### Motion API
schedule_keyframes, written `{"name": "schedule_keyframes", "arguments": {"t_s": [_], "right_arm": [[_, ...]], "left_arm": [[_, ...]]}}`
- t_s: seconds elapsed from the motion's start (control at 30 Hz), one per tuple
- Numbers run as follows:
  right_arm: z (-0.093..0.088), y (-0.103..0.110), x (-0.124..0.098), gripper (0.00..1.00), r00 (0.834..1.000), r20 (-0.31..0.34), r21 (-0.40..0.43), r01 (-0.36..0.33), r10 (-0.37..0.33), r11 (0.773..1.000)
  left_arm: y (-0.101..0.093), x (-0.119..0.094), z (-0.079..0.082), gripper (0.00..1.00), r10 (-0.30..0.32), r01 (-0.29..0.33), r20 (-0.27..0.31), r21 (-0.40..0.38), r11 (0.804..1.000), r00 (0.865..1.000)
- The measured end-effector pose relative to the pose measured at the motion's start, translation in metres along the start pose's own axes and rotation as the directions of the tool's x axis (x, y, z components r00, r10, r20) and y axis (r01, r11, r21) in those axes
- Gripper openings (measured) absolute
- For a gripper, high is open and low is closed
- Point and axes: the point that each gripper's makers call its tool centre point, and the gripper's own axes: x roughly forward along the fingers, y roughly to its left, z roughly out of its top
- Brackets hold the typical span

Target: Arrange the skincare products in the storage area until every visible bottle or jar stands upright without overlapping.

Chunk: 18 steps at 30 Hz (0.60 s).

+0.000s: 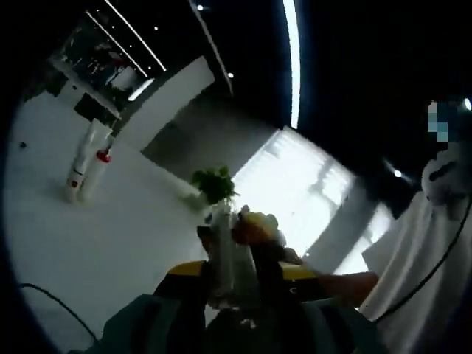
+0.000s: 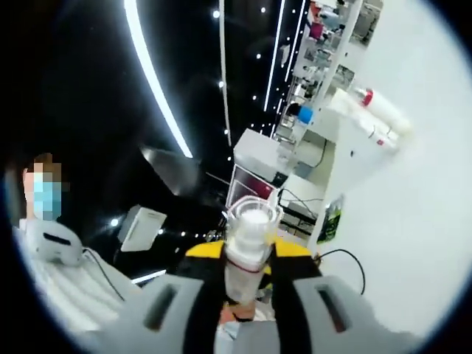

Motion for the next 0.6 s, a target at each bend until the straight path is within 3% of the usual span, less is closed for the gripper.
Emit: {"name": "schedule_keyframes", "arguments": {"t_s": [0.07, 0.17, 0.3, 0.4, 0.47, 0.5, 0.53, 0.57, 0.6], "right_arm": [[-0.005, 0.009, -0.001, 0.23, 0.998, -0.065, -0.057, -0.029, 0.026, 0.998], [-0.009, 0.015, 0.0, 0.23, 0.993, -0.1, -0.067, -0.065, 0.058, 0.996], [-0.015, 0.021, 0.002, 0.23, 0.981, -0.171, -0.102, -0.112, 0.093, 0.989], [-0.02, 0.032, 0.003, 0.23, 0.962, -0.238, -0.134, -0.166, 0.131, 0.977], [-0.018, 0.038, 0.004, 0.23, 0.955, -0.248, -0.119, -0.194, 0.161, 0.974], [-0.018, 0.047, 0.004, 0.23, 0.942, -0.271, -0.124, -0.239, 0.199, 0.963], [-0.012, 0.05, 0.008, 0.23, 0.945, -0.262, -0.153, -0.241, 0.196, 0.958], [-0.011, 0.053, 0.009, 0.24, 0.941, -0.273, -0.167, -0.249, 0.198, 0.954], [-0.009, 0.055, 0.01, 0.24, 0.938, -0.282, -0.172, -0.254, 0.199, 0.952]], "left_arm": [[-0.002, 0.0, -0.003, 0.35, -0.026, 0.026, -0.017, -0.019, 0.999, 1.0], [-0.003, 0.0, -0.017, 0.28, -0.062, 0.057, -0.095, -0.057, 0.997, 0.994], [-0.01, 0.004, -0.026, 0.28, -0.106, 0.092, -0.152, -0.098, 0.991, 0.983], [-0.017, 0.006, -0.027, 0.26, -0.152, 0.131, -0.146, -0.142, 0.981, 0.978], [-0.027, 0.007, -0.024, 0.25, -0.197, 0.173, -0.127, -0.178, 0.969, 0.972], [-0.034, 0.009, -0.023, 0.25, -0.22, 0.198, -0.134, -0.161, 0.967, 0.966], [-0.033, 0.013, -0.018, 0.25, -0.188, 0.18, -0.109, -0.078, 0.981, 0.976], [-0.033, 0.015, -0.015, 0.25, -0.183, 0.179, -0.1, -0.055, 0.982, 0.978], [-0.037, 0.016, -0.015, 0.24, -0.19, 0.18, -0.112, -0.094, 0.979, 0.975]]}}
